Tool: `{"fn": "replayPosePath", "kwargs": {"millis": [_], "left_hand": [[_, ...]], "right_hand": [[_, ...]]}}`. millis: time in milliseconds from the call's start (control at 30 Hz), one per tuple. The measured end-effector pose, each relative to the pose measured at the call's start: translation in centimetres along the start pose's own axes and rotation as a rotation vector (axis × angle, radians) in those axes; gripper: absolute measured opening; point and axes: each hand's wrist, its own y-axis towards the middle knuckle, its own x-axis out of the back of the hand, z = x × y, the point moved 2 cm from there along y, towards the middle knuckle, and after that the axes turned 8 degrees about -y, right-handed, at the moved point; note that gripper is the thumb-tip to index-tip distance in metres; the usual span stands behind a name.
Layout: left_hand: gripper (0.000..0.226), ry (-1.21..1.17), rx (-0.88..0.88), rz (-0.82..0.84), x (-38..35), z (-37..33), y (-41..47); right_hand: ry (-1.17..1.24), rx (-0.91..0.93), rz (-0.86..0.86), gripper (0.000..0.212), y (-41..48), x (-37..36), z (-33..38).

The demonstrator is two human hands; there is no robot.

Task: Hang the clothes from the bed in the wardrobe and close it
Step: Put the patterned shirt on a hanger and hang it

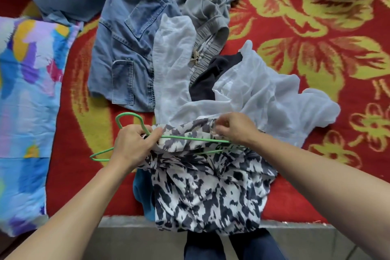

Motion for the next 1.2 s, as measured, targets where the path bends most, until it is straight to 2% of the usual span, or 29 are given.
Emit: {"fn": "replayPosePath", "kwargs": {"millis": [33, 67, 100, 167, 200, 267, 333, 367, 467, 567, 700, 767, 800, 900, 967, 1067, 1133, 1200], "left_hand": [[0.044, 0.006, -0.009, 0.002, 0.2, -0.1, 0.1], [0.039, 0.007, -0.013, -0.004, 0.4, -0.3, 0.1], [0.035, 0.007, -0.009, -0.007, 0.6, -0.2, 0.3], [0.029, 0.014, 0.006, 0.01, 0.5, -0.3, 0.3], [0.029, 0.024, 0.011, 0.024, 0.4, -0.5, 0.3], [0.03, 0.041, -0.002, 0.046, 0.2, -0.7, 0.1], [0.028, 0.03, -0.023, 0.063, 0.2, -0.6, -0.1], [0.027, 0.023, -0.028, 0.077, 0.2, -0.6, -0.2], [0.025, 0.019, -0.036, 0.114, 0.3, -0.4, -0.9], [0.024, 0.022, -0.058, 0.117, 0.6, 0.0, -1.4], [0.027, 0.089, -0.045, 0.109, 0.7, 0.0, -1.3], [0.029, 0.121, -0.034, 0.106, 0.3, -0.8, -0.9], [0.028, 0.128, -0.036, 0.098, 0.0, -1.7, -0.7], [0.019, 0.086, -0.053, 0.068, -0.6, -4.6, -0.1], [0.01, 0.075, -0.072, 0.052, -0.6, -6.2, 0.3], [0.011, -0.033, -0.084, 0.072, -0.2, -7.2, 0.7], [0.017, -0.113, -0.063, 0.105, 0.1, -7.1, 0.9], [0.019, -0.058, -0.051, 0.114, 0.3, -6.5, 0.8]], "right_hand": [[0.016, 0.011, -0.127, 0.008, -0.4, 0.4, -0.1], [0.046, 0.029, -0.18, 0.007, -0.8, 0.9, -0.1], [0.085, 0.054, -0.131, 0.009, -1.1, 1.2, 0.1], [0.093, 0.083, 0.188, 0.018, -1.6, 0.9, 1.0], [0.024, 0.077, 0.34, 0.026, -1.7, 0.3, 1.5], [-0.175, 0.033, 0.465, 0.049, -1.9, -1.2, 2.2], [-0.4, 0.013, 0.342, 0.062, -1.8, -2.9, 2.6], [-0.497, 0.031, 0.243, 0.06, -1.8, -3.6, 2.9], [-0.595, 0.101, 0.051, 0.028, -1.6, -5.6, 2.8], [-0.316, 0.056, 0.041, 0.009, -1.8, -5.7, 0.7], [0.349, -0.157, -0.015, 0.022, -2.8, -1.9, -3.3], [0.452, -0.15, -0.098, 0.023, -3.8, 1.0, -4.8], [0.396, -0.118, -0.14, 0.02, -4.2, 2.4, -5.4], [-0.01, -0.004, -0.26, 0.021, -5.3, 5.4, -6.7], [-0.168, 0.054, -0.258, 0.022, -5.9, 6.0, -7.3], [-0.327, 0.058, -0.215, 0.011, -6.5, 5.3, -7.7], [-0.322, -0.014, -0.21, 0.012, -6.9, 4.8, -8.1], [-0.098, -0.149, -0.262, 0.025, -7.0, 4.6, -8.5]]}}
